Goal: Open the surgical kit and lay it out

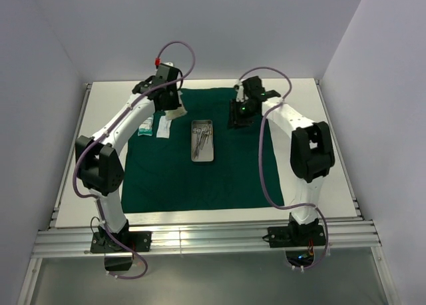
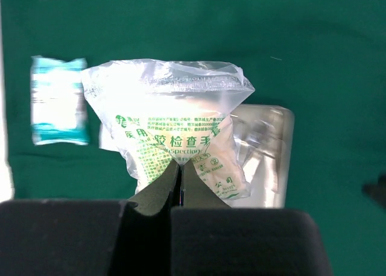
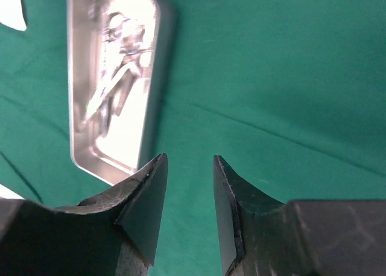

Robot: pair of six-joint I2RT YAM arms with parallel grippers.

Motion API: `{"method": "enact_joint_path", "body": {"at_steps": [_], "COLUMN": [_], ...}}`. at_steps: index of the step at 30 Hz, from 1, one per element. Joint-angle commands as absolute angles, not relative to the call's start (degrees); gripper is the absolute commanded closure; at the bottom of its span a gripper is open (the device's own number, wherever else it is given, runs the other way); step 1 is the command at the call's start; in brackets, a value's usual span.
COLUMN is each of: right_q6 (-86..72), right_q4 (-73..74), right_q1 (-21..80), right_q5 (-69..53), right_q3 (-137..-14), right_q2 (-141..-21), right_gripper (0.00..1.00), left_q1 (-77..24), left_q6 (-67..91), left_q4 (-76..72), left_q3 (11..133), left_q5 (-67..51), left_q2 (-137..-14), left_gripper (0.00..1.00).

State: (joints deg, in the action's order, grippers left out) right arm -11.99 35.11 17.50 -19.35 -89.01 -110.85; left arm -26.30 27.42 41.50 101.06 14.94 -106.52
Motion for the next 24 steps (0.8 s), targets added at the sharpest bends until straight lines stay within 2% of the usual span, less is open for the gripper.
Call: {"method": "enact_joint_path", "body": {"at_steps": [1, 12, 17, 24], "right_q6": [-15.29, -17.4, -18.37, -18.72], "right_q4": [34.01, 34.72, 34.89, 35.16], "right_q1": [21.87, 30.85, 32.43, 32.96], "right_q5": [-16.8, -7.12, -1.43, -0.18], "right_q3": [-93.6, -98.61, -98.35, -98.0], "right_q2": [-113.28, -119.44, -120.67, -121.99], "right_gripper": [0.56, 0.54, 0.6, 0.68], "left_q1": [-24.53, -20.57, -19.86, -18.81], "left_q6": [25.67, 24.26, 24.34, 24.52], "left_q4": [41.66, 42.8, 43.5, 43.59], "left_q3": [100.37, 97.82, 98.26, 97.38], "left_q5": [15.38, 15.29, 15.47, 15.29], "left_q2": [-105.65, -105.03, -105.64, -105.38], "left_gripper": [1.0, 1.0, 1.0, 1.0]}}
